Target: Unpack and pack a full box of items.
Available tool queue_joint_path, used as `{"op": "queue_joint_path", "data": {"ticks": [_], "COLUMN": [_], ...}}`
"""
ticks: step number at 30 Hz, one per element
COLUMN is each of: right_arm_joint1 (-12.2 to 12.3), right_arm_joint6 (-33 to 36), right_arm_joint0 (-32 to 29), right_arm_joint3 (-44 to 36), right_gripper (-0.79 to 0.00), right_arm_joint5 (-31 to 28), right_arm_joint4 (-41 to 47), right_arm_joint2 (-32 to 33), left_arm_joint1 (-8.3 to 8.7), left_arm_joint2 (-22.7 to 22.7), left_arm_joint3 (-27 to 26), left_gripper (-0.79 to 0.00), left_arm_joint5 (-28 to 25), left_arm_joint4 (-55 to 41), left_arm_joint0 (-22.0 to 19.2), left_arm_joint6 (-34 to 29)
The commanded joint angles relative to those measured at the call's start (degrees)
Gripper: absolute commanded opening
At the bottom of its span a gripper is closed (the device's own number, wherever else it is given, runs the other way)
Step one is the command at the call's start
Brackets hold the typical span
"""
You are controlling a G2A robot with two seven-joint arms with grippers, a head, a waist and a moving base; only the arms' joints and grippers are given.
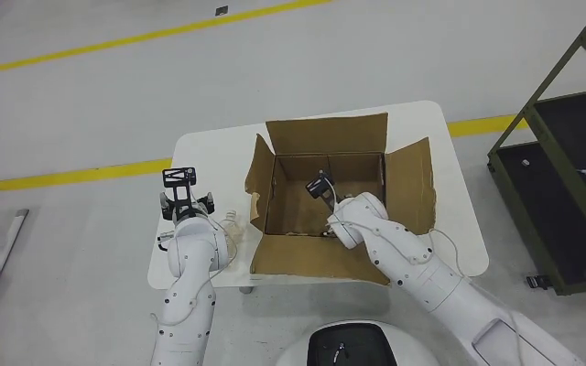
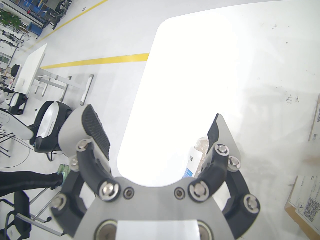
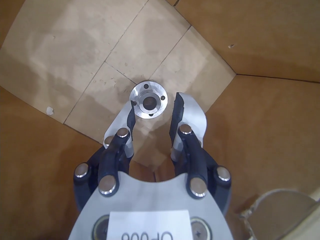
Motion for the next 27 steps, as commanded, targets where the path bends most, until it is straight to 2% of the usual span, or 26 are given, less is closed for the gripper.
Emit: {"op": "queue_joint_path", "data": {"ticks": [1, 13, 21, 27], "right_arm_joint1": [-0.3, -2.3, -3.3, -3.9], "right_arm_joint6": [-0.4, -2.6, -3.7, -4.9], "right_arm_joint0": [0.4, 2.4, 3.1, 3.5], "right_arm_joint3": [1.4, 8.6, 11.7, 13.2], "right_gripper": [-0.425, -0.406, -0.425, -0.468], "right_arm_joint5": [0.0, 0.2, 0.3, -0.6], "right_arm_joint4": [0.2, 1.3, 1.6, 2.7], "right_arm_joint2": [-0.2, -1.0, -1.1, -0.7], "left_arm_joint1": [0.00, 0.00, 0.00, 0.00], "left_arm_joint2": [0.0, 0.0, 0.0, 0.0], "left_arm_joint3": [0.0, 0.0, 0.0, 0.0], "left_gripper": [0.000, 0.000, 0.000, 0.000], "left_arm_joint5": [0.0, 0.0, 0.0, 0.0], "left_arm_joint4": [0.0, 0.0, 0.0, 0.0], "left_arm_joint0": [0.0, 0.0, 0.0, 0.0], "left_arm_joint6": [0.0, 0.0, 0.0, 0.0]}}
